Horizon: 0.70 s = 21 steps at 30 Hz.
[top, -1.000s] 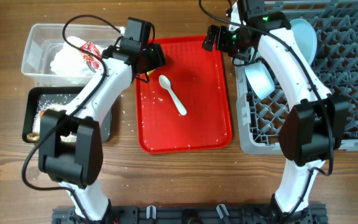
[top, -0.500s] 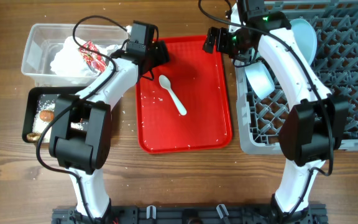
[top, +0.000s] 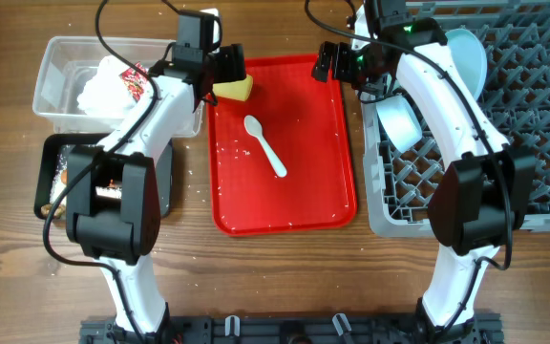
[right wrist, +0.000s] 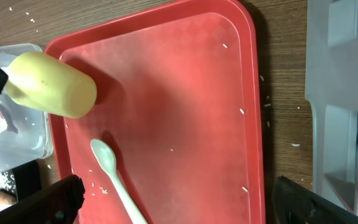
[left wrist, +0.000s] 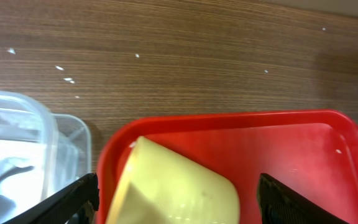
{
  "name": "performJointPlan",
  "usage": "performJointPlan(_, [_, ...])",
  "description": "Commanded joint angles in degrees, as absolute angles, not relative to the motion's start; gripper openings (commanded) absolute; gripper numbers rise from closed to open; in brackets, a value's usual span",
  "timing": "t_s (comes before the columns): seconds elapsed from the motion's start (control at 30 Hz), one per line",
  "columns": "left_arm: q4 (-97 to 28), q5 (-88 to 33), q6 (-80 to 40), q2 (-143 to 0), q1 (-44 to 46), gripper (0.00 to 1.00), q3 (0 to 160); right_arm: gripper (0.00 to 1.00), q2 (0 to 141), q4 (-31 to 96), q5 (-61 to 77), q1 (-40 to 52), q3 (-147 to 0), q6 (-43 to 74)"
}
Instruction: Sort waste into correct bins and load items into the dishwasher rack
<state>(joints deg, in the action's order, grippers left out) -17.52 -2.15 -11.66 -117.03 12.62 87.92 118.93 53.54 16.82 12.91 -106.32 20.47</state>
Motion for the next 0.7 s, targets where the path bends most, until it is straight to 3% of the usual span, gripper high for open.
performJointPlan(0.0, [-19.0, -1.4, -9.1, -117.1, 12.5, 0.80, 89.3, 1.00, 117.3, 53.4, 16.1, 12.8, -107.4, 19.6])
performJointPlan(0.23, [-19.7, 2.7, -7.6, -118.1, 12.5, 0.81, 89.3, 1.00, 117.3, 53.7, 16.1, 12.8, -107.4, 19.5])
performJointPlan(0.67, [-21.6, -1.5, -7.7, -121.2, 15.5, 0.82, 89.3, 1.00, 117.3, 53.8, 16.1, 12.8, -107.4, 19.4])
